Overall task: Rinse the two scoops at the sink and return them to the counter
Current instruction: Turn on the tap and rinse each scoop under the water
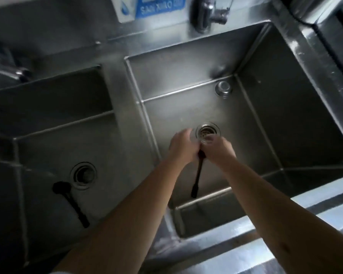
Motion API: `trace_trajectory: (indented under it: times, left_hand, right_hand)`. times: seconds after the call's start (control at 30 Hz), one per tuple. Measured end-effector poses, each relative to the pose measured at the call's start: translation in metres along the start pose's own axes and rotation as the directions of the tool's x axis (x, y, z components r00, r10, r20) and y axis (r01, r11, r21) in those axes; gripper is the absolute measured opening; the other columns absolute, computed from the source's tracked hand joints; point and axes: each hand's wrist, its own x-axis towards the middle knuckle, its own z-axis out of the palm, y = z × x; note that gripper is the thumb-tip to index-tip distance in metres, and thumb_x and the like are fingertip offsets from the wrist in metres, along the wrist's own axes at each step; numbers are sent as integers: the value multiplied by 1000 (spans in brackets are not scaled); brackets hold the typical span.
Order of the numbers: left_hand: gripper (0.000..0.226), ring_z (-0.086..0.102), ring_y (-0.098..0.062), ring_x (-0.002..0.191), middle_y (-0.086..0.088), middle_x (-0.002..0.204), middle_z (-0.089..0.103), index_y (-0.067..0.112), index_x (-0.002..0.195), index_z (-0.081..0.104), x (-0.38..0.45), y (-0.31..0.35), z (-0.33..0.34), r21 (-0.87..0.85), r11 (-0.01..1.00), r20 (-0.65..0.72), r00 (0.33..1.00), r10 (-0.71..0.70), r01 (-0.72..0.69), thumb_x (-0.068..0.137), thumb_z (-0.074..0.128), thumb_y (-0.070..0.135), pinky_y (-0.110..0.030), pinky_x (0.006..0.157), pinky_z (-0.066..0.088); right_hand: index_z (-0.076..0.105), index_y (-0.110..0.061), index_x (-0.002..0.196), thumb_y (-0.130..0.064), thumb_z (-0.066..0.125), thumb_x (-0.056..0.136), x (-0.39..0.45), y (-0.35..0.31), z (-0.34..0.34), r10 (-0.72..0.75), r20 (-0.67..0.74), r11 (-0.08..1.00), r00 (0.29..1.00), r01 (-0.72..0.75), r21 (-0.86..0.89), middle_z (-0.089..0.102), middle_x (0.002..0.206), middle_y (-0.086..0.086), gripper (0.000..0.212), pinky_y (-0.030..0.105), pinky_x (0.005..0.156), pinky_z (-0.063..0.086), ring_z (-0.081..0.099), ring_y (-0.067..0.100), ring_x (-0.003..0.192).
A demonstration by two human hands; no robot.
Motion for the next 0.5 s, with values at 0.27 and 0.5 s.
trace_trajectory:
  times: [0.27, 0.5]
  left_hand:
    - [24, 71, -2, 68, 15, 102, 64, 26, 109, 59, -110, -82, -186, -540, 838, -154, 988, -6, -79, 96, 50, 7, -15, 57, 55]
    - [38, 62, -11, 105, 0, 120, 65, 18, 117, 65, -135, -255, -230, -470, 832, 15, 945, -327, 295, 92, 42, 1, -30, 90, 52]
  right_hand:
    - [58, -33, 125, -40, 57, 88, -133, -159, 50, -485, -37, 865, 874, 486, 126, 72, 113, 3, 38, 14, 66, 44, 68, 7, 92]
    - [56, -24, 132, -32, 55, 93, -155, -214, 230, -316, 412, 948, 855, 299, 106, 66, 115, 1, 40, 19, 62, 48, 61, 6, 82]
